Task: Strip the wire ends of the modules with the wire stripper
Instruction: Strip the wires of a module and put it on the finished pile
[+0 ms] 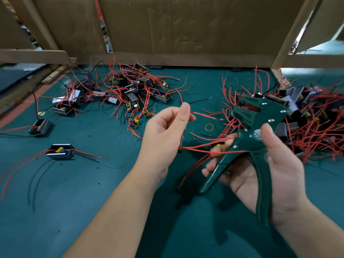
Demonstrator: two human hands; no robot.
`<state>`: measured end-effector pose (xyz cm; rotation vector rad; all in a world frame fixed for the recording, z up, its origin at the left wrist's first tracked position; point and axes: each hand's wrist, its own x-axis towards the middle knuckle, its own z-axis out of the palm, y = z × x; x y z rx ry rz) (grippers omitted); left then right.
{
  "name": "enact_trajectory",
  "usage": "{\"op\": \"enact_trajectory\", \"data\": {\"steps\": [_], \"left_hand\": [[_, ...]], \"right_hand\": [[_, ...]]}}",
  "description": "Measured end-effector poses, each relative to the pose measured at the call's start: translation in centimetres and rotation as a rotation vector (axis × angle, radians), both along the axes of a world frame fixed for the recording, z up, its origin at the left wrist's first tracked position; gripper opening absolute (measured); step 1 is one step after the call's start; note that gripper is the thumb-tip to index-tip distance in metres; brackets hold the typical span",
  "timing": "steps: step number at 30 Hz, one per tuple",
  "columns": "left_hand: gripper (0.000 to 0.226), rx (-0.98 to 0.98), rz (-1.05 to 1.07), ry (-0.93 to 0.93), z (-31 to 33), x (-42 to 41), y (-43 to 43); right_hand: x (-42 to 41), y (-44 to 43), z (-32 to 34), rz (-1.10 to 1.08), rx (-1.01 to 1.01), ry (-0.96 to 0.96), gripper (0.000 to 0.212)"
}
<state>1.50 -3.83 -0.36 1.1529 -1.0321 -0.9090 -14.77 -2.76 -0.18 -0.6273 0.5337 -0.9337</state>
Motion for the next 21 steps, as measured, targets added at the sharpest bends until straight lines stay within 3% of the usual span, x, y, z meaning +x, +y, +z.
{"op": "enact_trajectory", "data": {"steps": [3, 7, 10, 15, 18, 21], "left_hand": [[0.034, 0.02, -0.015, -0.027, -0.1, 0.2, -0.1], [0.044, 0.089, -0.004, -0.056, -0.5, -0.4, -0.2], [0.051, 0.191, -0.106, 0.096, -0.4, -0.8, -0.2], [0.057, 0.051, -0.074, 0.078, -0.3, 0.1, -0.8], [0.066, 0.041, -0.033, 0.219, 0.1, 1.6, -1.1], [0.063, -0.008, 0.082, 0.406, 0.6, 4.0, -1.4]], "right_hand": [[-0.3, -0.2, 0.2, 0.057, 0.033, -0.01, 0.053], [-0.1, 0.1, -0.3, 0.402, 0.112, -0.151, 0.079], [0.2, 0.4, -0.9, 0.484, 0.068, -0.199, 0.087], [0.1, 0.3, -0.9, 0.237, -0.034, -0.112, 0.092], [-0.2, -0.3, -0.4, -0.034, -0.129, -0.018, 0.094], [-1.3, -1.2, 0.2, -0.194, -0.166, 0.13, 0.115]]}}
